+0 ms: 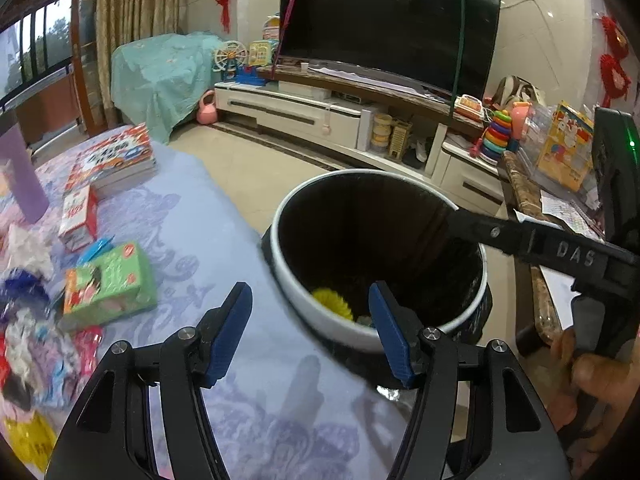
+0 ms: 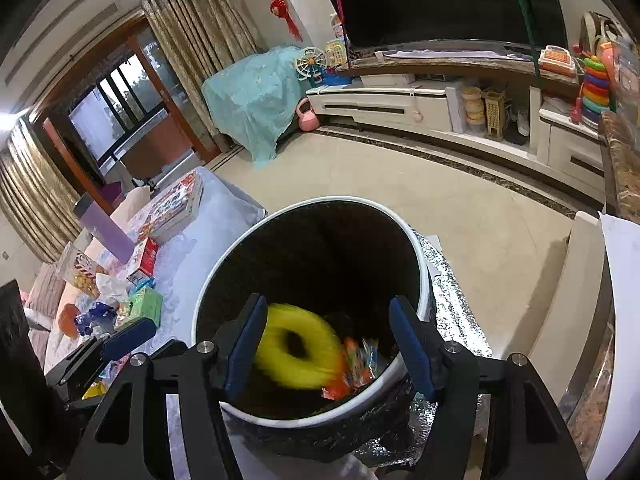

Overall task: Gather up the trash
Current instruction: 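Move both open tools back toward the table items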

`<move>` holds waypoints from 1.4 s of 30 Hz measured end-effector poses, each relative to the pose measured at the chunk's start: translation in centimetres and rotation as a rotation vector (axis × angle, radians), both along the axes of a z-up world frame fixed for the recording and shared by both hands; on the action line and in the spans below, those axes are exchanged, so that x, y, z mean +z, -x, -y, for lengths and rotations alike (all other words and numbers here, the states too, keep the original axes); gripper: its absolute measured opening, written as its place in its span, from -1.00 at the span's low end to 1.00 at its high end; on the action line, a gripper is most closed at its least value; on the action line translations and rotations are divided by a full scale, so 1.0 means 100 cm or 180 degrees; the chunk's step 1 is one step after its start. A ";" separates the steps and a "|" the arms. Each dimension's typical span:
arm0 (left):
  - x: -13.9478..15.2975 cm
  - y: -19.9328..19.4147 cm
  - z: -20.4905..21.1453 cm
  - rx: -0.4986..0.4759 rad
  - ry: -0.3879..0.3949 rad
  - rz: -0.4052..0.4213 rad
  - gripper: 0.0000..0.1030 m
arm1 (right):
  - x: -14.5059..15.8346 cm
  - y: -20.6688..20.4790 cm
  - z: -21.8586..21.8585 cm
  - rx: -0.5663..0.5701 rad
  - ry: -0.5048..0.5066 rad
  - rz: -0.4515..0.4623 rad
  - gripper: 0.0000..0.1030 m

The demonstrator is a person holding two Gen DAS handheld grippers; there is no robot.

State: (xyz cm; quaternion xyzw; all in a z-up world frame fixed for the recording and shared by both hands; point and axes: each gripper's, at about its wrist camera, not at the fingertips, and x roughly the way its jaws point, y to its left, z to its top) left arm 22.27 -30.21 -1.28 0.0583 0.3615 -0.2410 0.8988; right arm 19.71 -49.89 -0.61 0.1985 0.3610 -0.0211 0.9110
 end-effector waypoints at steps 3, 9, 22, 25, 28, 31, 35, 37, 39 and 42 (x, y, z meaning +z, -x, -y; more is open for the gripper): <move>-0.003 0.011 -0.015 0.0085 0.0001 -0.0004 0.26 | 0.003 0.007 -0.002 -0.0020 -0.0026 0.0048 0.40; -0.011 0.035 -0.053 0.0290 0.0057 -0.0024 0.29 | 0.007 0.027 -0.019 -0.0026 -0.0045 0.0156 0.75; -0.021 0.073 -0.142 0.0785 0.0234 -0.0073 0.30 | 0.006 0.053 -0.084 0.0240 -0.0011 0.0295 0.81; -0.025 0.082 -0.160 0.0874 0.0248 -0.0089 0.30 | 0.003 0.056 -0.104 0.0343 0.0001 0.0310 0.81; -0.027 0.090 -0.176 0.0958 0.0252 -0.0095 0.30 | -0.002 0.057 -0.122 0.0437 0.0001 0.0297 0.81; -0.027 0.098 -0.193 0.1048 0.0266 -0.0094 0.30 | -0.009 0.057 -0.139 0.0533 -0.0022 0.0257 0.81; -0.029 0.106 -0.215 0.1180 0.0286 -0.0094 0.30 | -0.017 0.057 -0.160 0.0658 -0.0023 0.0217 0.81; -0.030 0.109 -0.227 0.1250 0.0291 -0.0091 0.30 | -0.020 0.057 -0.171 0.0725 -0.0021 0.0208 0.81; -0.031 0.112 -0.237 0.1303 0.0301 -0.0096 0.30 | -0.023 0.057 -0.179 0.0770 -0.0020 0.0202 0.81; -0.035 0.114 -0.251 0.1391 0.0300 -0.0117 0.30 | -0.027 0.059 -0.192 0.0824 -0.0001 0.0201 0.81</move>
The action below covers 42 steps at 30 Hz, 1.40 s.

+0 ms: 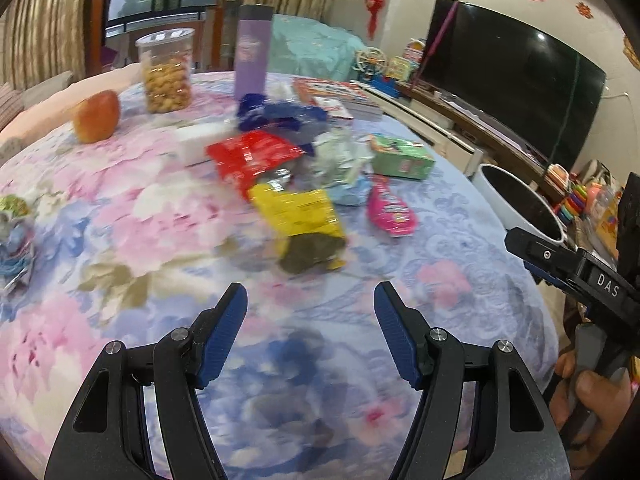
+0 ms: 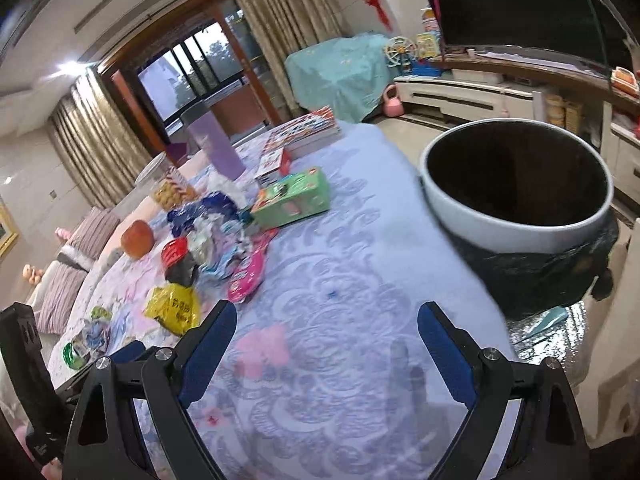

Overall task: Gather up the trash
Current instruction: 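Move both open tools back toward the table items, then grasp the yellow snack packet with the left tool while the right tool grasps the pink candy package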

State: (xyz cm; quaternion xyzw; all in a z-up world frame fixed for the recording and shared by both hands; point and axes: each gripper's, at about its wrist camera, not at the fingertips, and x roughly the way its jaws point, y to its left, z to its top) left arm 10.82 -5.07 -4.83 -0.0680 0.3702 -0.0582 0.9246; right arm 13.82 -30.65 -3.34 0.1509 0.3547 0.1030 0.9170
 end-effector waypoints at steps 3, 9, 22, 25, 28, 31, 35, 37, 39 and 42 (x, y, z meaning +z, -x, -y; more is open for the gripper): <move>-0.004 0.000 -0.012 0.0082 0.0011 -0.0031 0.30 | -0.004 -0.002 -0.012 0.0054 0.0039 -0.0012 0.81; -0.008 -0.009 -0.028 0.0201 -0.0019 -0.0090 0.30 | -0.013 -0.009 -0.033 0.0174 0.0100 -0.0057 0.81; -0.012 -0.040 -0.028 0.0105 -0.0017 -0.0125 0.30 | -0.022 -0.043 -0.056 0.0370 0.0006 -0.0193 0.62; -0.013 -0.047 -0.023 0.0034 -0.0010 -0.0143 0.30 | -0.025 -0.054 -0.062 0.0433 0.0009 -0.0244 0.53; -0.016 -0.052 -0.018 -0.0049 -0.0033 -0.0164 0.20 | -0.029 -0.065 -0.067 0.0476 0.0031 -0.0308 0.42; -0.020 -0.060 -0.011 -0.0148 -0.0087 -0.0263 -0.24 | -0.030 -0.074 -0.072 0.0535 0.0046 -0.0335 0.33; -0.021 -0.064 -0.006 -0.0241 -0.0106 -0.0279 -0.88 | -0.034 -0.083 -0.076 0.0600 0.0030 -0.0391 0.00; -0.022 -0.064 -0.006 -0.0251 -0.0094 -0.0286 -0.96 | -0.034 -0.084 -0.076 0.0623 0.0036 -0.0393 -0.09; -0.021 -0.061 -0.006 -0.0248 -0.0096 -0.0246 -0.98 | -0.035 -0.083 -0.079 0.0686 0.0042 -0.0398 -0.26; -0.020 -0.058 -0.005 -0.0244 -0.0101 -0.0216 -0.99 | -0.033 -0.081 -0.082 0.0728 0.0061 -0.0371 -0.47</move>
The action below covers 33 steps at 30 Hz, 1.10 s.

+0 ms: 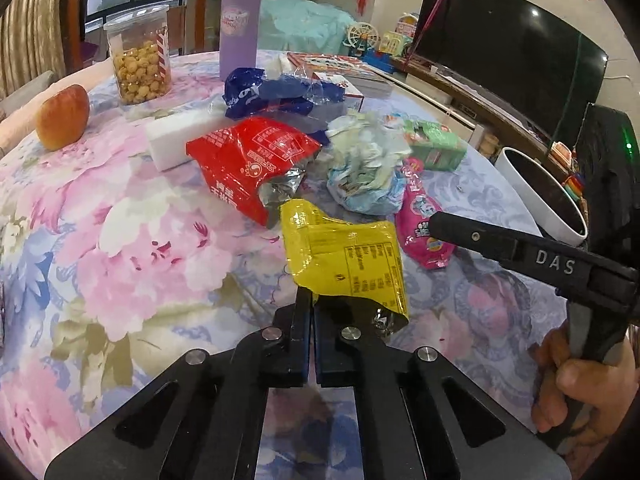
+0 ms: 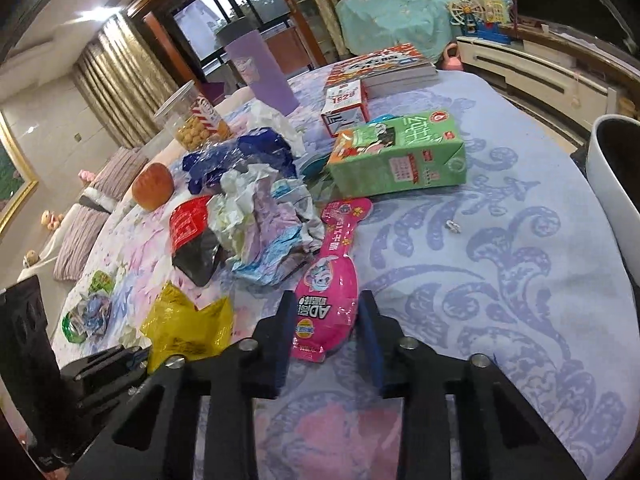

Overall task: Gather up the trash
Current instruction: 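Grasp the yellow snack packet with the left tool while the right tool grasps the pink candy package, then carry both packages over the trash bin and open both tools to drop them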

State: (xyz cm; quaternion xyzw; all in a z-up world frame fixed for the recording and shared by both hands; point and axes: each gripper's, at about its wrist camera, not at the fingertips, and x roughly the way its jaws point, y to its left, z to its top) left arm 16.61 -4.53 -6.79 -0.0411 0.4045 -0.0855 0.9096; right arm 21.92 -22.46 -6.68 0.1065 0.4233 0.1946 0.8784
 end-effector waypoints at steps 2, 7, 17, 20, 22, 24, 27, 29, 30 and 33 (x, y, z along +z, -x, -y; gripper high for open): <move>0.001 0.001 -0.001 0.0011 -0.0001 0.0018 -0.99 | 0.001 0.002 0.002 0.0027 -0.0080 -0.0010 -0.61; 0.003 0.005 -0.002 0.0031 0.0011 0.0036 -0.99 | 0.006 0.014 0.010 0.0006 -0.0198 0.0012 -0.71; 0.002 0.012 -0.004 0.0064 0.0029 0.0038 -0.99 | -0.002 0.016 0.025 -0.0130 -0.0399 -0.0174 -0.57; 0.001 0.013 -0.009 0.0093 0.0048 0.0020 -0.99 | -0.003 0.011 0.017 -0.0146 -0.0352 -0.0205 -0.40; 0.000 0.013 -0.011 0.0098 0.0067 0.0001 -0.99 | -0.003 0.008 0.011 -0.0137 -0.0352 -0.0215 -0.31; -0.001 0.013 -0.011 0.0088 0.0076 -0.0008 -0.99 | -0.003 0.005 0.006 -0.0146 -0.0343 -0.0204 -0.26; -0.001 0.014 -0.011 0.0084 0.0088 -0.0006 -0.99 | -0.004 0.002 0.003 -0.0179 -0.0407 -0.0220 -0.24; -0.001 0.013 -0.010 0.0080 0.0095 -0.0008 -0.99 | -0.004 0.002 0.004 -0.0187 -0.0443 -0.0222 -0.19; -0.001 0.014 -0.008 0.0073 0.0094 -0.0008 -0.99 | -0.004 0.002 0.004 -0.0193 -0.0447 -0.0220 -0.19; 0.001 0.014 -0.006 0.0049 0.0090 0.0005 -0.99 | -0.002 0.003 0.002 -0.0186 -0.0358 -0.0166 -0.38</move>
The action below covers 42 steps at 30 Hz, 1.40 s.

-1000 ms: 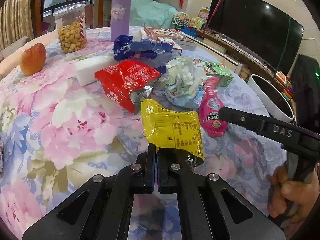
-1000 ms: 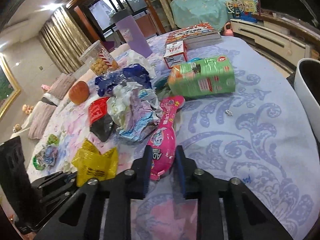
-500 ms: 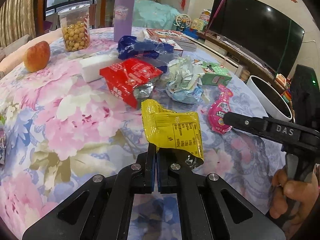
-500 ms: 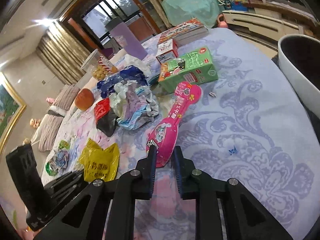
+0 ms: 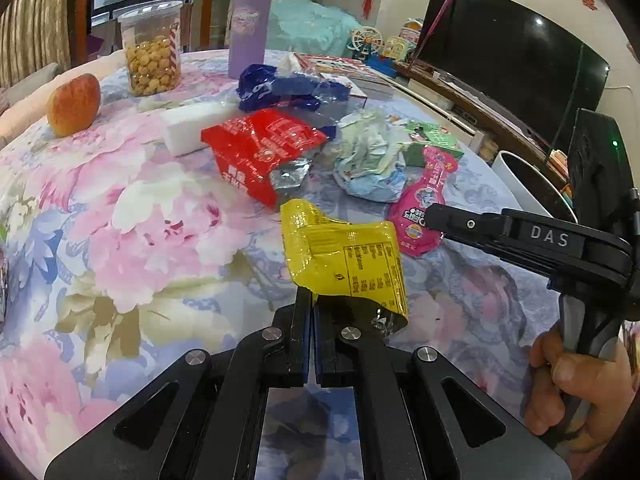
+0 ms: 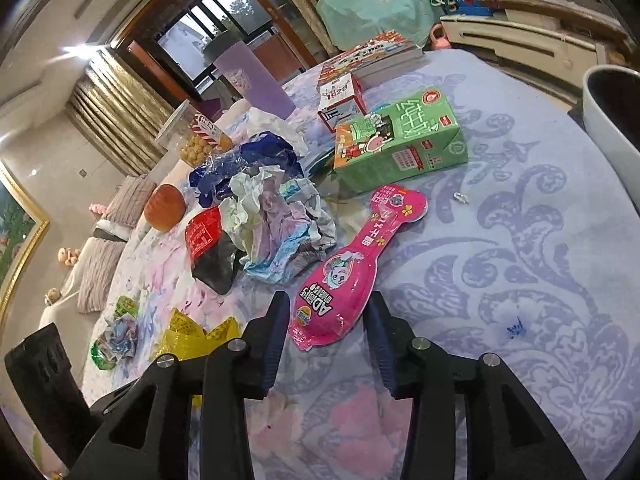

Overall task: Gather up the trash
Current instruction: 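Carry both packages over the trash bin and open both tools to drop them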

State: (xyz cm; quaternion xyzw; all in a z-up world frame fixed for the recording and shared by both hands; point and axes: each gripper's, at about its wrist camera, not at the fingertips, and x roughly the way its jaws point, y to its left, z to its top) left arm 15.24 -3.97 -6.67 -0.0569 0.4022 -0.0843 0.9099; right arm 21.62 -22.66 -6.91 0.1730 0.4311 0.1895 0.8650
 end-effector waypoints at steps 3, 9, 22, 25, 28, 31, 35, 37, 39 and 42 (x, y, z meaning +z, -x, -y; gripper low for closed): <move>0.003 -0.001 0.004 -0.0038 -0.0001 0.0022 -0.99 | 0.001 0.004 0.006 0.0008 -0.0101 0.0024 -0.66; 0.008 -0.003 0.024 -0.0169 -0.0005 0.0054 -0.99 | 0.009 0.021 0.028 -0.0098 -0.0158 0.0119 -0.69; 0.027 -0.012 0.097 -0.0638 0.0010 0.0149 -0.99 | 0.028 0.050 0.106 -0.0504 -0.0169 0.0267 -0.72; 0.031 -0.013 0.116 -0.0735 -0.0013 0.0184 -0.99 | 0.031 0.053 0.122 -0.0602 -0.0157 0.0295 -0.73; 0.035 -0.015 0.131 -0.0788 -0.0028 0.0209 -0.99 | 0.032 0.056 0.135 -0.0685 -0.0177 0.0312 -0.74; 0.034 -0.016 0.135 -0.0803 -0.0029 0.0199 -0.99 | 0.031 0.055 0.140 -0.0711 -0.0187 0.0316 -0.75; 0.033 -0.017 0.138 -0.0806 -0.0054 0.0180 -0.99 | 0.026 0.057 0.143 -0.0708 -0.0213 0.0306 -0.75; 0.033 -0.019 0.138 -0.0806 -0.0059 0.0175 -0.99 | 0.026 0.058 0.143 -0.0705 -0.0218 0.0312 -0.75; 0.032 -0.020 0.139 -0.0806 -0.0065 0.0176 -0.99 | 0.028 0.059 0.145 -0.0703 -0.0216 0.0327 -0.75; 0.030 -0.020 0.138 -0.0793 -0.0063 0.0162 -0.99 | 0.030 0.060 0.144 -0.0660 -0.0120 0.0328 -0.75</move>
